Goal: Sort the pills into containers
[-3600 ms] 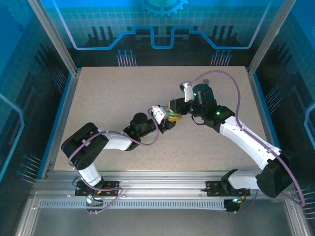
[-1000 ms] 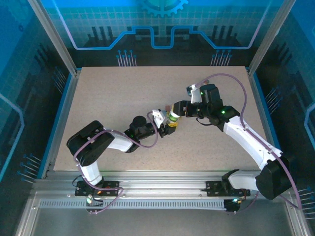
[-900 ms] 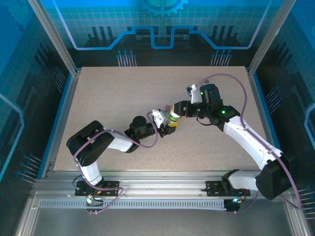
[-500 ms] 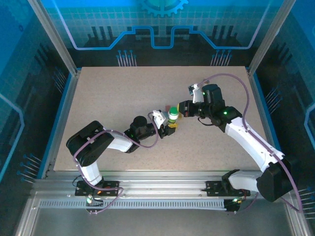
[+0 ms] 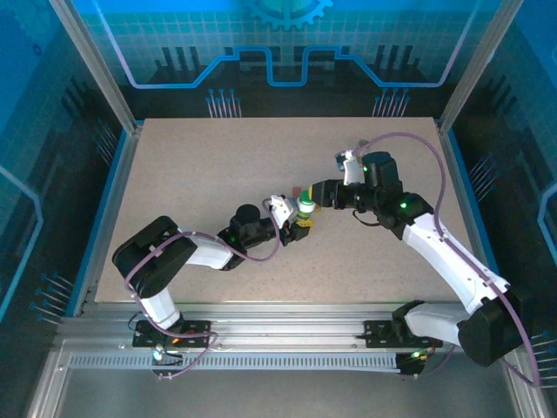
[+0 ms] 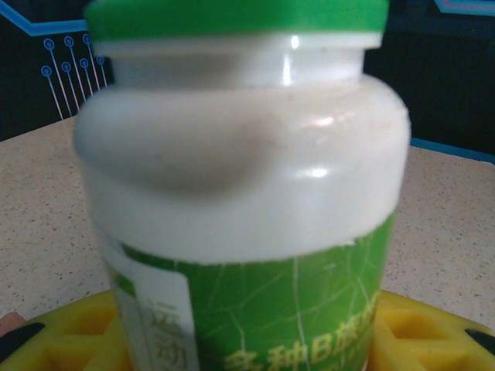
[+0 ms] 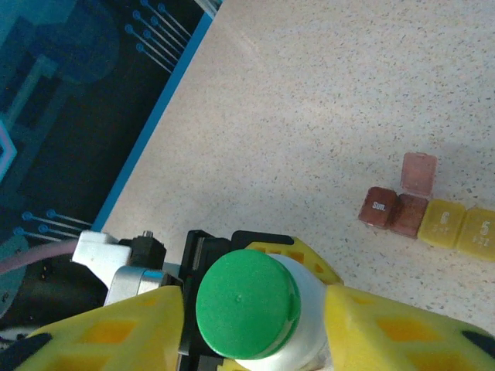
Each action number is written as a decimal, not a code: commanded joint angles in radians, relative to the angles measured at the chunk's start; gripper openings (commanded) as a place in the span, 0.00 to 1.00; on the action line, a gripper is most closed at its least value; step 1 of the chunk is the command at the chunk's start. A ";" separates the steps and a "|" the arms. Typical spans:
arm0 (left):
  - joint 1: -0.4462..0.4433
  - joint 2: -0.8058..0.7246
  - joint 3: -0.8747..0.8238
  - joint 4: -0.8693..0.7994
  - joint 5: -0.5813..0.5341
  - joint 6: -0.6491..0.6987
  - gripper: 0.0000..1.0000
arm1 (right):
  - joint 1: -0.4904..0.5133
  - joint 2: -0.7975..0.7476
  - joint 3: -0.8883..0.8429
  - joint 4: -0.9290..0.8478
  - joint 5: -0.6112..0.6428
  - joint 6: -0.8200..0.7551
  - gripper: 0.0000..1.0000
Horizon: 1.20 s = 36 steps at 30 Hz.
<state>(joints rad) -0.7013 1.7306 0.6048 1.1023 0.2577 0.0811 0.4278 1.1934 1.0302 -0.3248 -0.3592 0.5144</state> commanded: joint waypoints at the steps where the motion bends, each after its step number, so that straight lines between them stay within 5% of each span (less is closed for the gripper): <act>1: 0.005 -0.028 0.021 0.007 0.003 0.020 0.00 | -0.008 0.040 0.060 -0.088 -0.052 -0.058 0.57; 8: 0.006 -0.026 0.030 0.004 0.013 0.011 0.00 | 0.019 0.102 0.089 -0.112 -0.043 -0.088 0.66; 20: 0.006 -0.016 0.036 -0.009 0.010 0.009 0.00 | 0.051 0.146 0.134 -0.178 -0.003 -0.150 0.65; 26: 0.006 -0.014 0.039 -0.004 0.017 -0.001 0.00 | 0.051 0.160 0.138 -0.209 0.047 -0.181 0.50; 36: 0.006 -0.023 0.046 -0.020 0.041 -0.016 0.00 | 0.031 0.158 0.083 -0.130 0.152 -0.135 0.00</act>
<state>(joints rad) -0.6968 1.7306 0.6155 1.0458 0.2604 0.0708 0.4721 1.3418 1.1381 -0.4709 -0.3267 0.3664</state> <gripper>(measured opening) 0.510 0.343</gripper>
